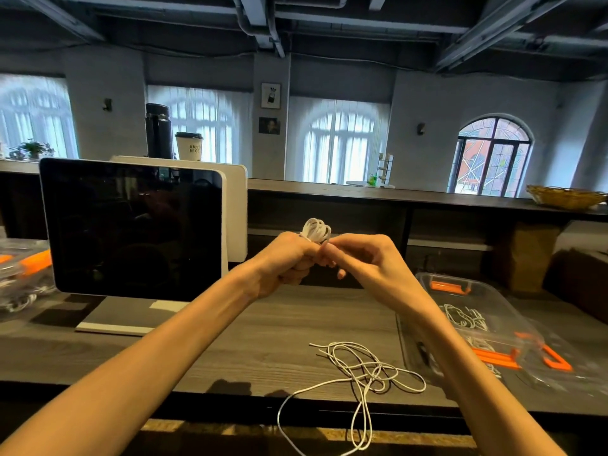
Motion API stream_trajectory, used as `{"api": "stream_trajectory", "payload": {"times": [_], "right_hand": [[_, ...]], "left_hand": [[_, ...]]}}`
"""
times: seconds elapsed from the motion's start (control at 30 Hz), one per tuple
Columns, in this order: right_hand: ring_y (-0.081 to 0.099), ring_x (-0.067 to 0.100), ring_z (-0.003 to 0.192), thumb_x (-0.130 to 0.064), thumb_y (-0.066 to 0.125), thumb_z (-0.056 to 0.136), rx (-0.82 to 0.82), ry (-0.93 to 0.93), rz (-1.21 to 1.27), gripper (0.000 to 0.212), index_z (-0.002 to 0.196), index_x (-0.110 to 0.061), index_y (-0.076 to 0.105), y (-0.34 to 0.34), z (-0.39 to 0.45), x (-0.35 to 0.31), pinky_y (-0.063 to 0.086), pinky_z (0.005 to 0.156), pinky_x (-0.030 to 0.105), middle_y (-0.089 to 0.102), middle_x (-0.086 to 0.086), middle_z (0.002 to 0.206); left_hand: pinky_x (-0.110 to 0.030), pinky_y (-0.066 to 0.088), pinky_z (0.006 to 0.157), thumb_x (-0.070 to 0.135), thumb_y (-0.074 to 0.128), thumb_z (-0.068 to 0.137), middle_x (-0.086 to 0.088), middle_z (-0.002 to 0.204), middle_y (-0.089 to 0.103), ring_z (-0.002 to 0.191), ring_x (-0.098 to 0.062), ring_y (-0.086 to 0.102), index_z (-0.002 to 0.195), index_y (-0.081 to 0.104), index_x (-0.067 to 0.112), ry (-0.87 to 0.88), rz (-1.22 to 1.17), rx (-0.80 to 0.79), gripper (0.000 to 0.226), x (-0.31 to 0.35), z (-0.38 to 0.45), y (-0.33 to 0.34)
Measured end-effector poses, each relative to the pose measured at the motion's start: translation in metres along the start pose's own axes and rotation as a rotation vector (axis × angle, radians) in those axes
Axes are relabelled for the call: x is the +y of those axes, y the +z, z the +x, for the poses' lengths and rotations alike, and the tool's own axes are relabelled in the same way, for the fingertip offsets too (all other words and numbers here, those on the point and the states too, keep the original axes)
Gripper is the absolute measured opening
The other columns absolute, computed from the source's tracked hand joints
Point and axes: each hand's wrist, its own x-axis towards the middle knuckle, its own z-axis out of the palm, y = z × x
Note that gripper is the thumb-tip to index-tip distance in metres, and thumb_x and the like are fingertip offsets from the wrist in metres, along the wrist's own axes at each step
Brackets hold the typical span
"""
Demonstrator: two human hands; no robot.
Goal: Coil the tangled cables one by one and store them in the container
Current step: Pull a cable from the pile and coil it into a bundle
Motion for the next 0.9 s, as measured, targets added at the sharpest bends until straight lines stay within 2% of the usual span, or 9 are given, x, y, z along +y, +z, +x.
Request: {"api": "stream_trajectory", "payload": {"times": [0.1, 0.23, 0.3, 0.43, 0.53, 0.6, 0.7, 0.8, 0.9], "right_hand": [[0.072, 0.007, 0.094, -0.024, 0.065, 0.099, -0.08, 0.105, -0.084, 0.021, 0.113, -0.015, 0.077, -0.001, 0.003, 0.003, 0.06, 0.074, 0.026, 0.077, -0.006, 0.098], [0.073, 0.007, 0.085, -0.03, 0.074, 0.093, -0.055, 0.297, -0.147, 0.014, 0.1, -0.021, 0.081, 0.003, 0.009, 0.004, 0.061, 0.074, 0.025, 0.077, -0.005, 0.09], [0.074, 0.011, 0.085, -0.027, 0.076, 0.091, -0.038, 0.429, -0.039, 0.01, 0.091, -0.02, 0.082, 0.004, 0.011, 0.004, 0.061, 0.077, 0.025, 0.078, -0.001, 0.087], [0.072, 0.01, 0.079, -0.014, 0.075, 0.091, -0.026, 0.578, 0.204, 0.008, 0.088, -0.01, 0.082, 0.002, 0.01, -0.001, 0.055, 0.067, 0.017, 0.079, 0.005, 0.087], [0.073, 0.011, 0.079, -0.015, 0.077, 0.087, -0.01, 0.638, 0.365, 0.008, 0.086, -0.01, 0.082, 0.001, 0.008, -0.004, 0.056, 0.066, 0.019, 0.079, 0.009, 0.09], [0.074, 0.013, 0.081, -0.019, 0.079, 0.081, 0.008, 0.643, 0.425, 0.008, 0.08, -0.012, 0.083, 0.0, 0.008, -0.005, 0.057, 0.066, 0.019, 0.079, 0.011, 0.09], [0.075, 0.013, 0.079, -0.018, 0.079, 0.078, 0.052, 0.646, 0.522, 0.009, 0.081, -0.009, 0.082, 0.001, 0.007, -0.003, 0.057, 0.066, 0.018, 0.079, 0.011, 0.088], [0.074, 0.014, 0.084, -0.009, 0.076, 0.085, 0.109, 0.65, 0.639, 0.007, 0.089, -0.004, 0.08, 0.005, 0.006, 0.0, 0.058, 0.069, 0.02, 0.078, 0.013, 0.093], [0.075, 0.014, 0.084, -0.015, 0.078, 0.083, 0.187, 0.631, 0.703, 0.016, 0.094, -0.003, 0.08, 0.01, 0.005, -0.002, 0.058, 0.067, 0.02, 0.078, 0.013, 0.096]], "left_hand": [[-0.023, 0.037, 0.05, 0.02, 0.065, 0.096, 0.001, 0.062, 0.056, 0.054, -0.01, 0.047, 0.077, 0.07, 0.015, 0.097, 0.323, 0.227, 0.021, -0.006, 0.005, 0.007], [-0.025, 0.045, 0.055, 0.014, 0.063, 0.096, -0.004, 0.075, 0.067, 0.066, -0.015, 0.061, 0.088, 0.072, 0.011, 0.214, 0.598, 0.333, 0.013, -0.016, 0.007, 0.013], [-0.023, 0.046, 0.055, 0.012, 0.064, 0.094, -0.002, 0.072, 0.066, 0.065, -0.016, 0.061, 0.085, 0.07, 0.01, 0.271, 0.668, 0.352, 0.011, -0.019, 0.007, 0.013], [-0.032, 0.057, 0.061, 0.017, 0.064, 0.094, -0.002, 0.076, 0.067, 0.061, -0.014, 0.059, 0.087, 0.063, 0.012, 0.461, 0.898, 0.42, 0.008, -0.026, 0.009, 0.01], [-0.029, 0.058, 0.06, 0.022, 0.067, 0.094, -0.002, 0.085, 0.068, 0.06, -0.012, 0.059, 0.116, 0.052, 0.016, 0.543, 1.054, 0.348, 0.027, -0.03, 0.008, 0.005], [-0.028, 0.059, 0.06, 0.024, 0.065, 0.094, 0.001, 0.085, 0.068, 0.06, -0.012, 0.061, 0.125, 0.046, 0.018, 0.575, 1.011, 0.273, 0.036, -0.032, 0.006, 0.003], [-0.021, 0.054, 0.059, 0.031, 0.053, 0.097, 0.005, 0.077, 0.062, 0.057, -0.012, 0.057, 0.121, 0.047, 0.02, 0.539, 0.835, 0.18, 0.027, -0.031, 0.001, 0.001], [-0.027, 0.055, 0.073, 0.054, 0.036, 0.097, 0.0, 0.095, 0.065, 0.078, -0.015, 0.063, 0.12, 0.048, 0.023, 0.445, 0.584, 0.078, 0.04, -0.029, 0.0, 0.001], [-0.037, 0.054, 0.09, 0.047, 0.032, 0.108, -0.005, 0.114, 0.06, 0.103, -0.022, 0.06, 0.122, 0.049, 0.021, 0.396, 0.347, 0.018, 0.033, -0.026, -0.001, 0.003]]}}
